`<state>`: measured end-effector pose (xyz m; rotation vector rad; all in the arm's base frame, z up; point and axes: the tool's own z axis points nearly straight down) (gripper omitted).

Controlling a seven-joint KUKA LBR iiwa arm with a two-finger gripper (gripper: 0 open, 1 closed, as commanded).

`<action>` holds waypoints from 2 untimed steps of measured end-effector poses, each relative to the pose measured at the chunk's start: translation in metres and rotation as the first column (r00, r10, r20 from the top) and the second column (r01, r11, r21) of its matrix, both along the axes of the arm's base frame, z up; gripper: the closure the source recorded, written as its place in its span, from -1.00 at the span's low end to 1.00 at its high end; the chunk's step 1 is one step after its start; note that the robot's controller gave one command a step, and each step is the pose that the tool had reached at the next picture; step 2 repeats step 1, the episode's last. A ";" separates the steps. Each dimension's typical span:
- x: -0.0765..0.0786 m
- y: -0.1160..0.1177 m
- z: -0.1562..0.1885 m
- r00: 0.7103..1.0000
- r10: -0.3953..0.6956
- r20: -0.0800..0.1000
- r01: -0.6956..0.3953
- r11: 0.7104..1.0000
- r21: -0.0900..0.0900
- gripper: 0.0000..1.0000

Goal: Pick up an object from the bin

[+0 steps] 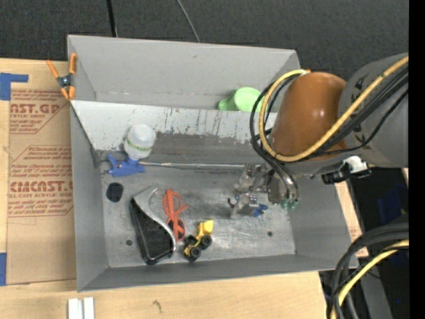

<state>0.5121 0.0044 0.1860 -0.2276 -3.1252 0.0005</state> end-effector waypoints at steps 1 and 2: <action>0.000 -0.001 0.046 0.987 0.159 0.009 -0.159 0.987 -0.001 1.00; 0.000 -0.001 0.046 0.987 0.159 0.009 -0.159 0.987 -0.001 1.00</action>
Offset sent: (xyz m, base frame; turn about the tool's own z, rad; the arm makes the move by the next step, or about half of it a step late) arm -0.0027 -0.0003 0.0679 -0.0360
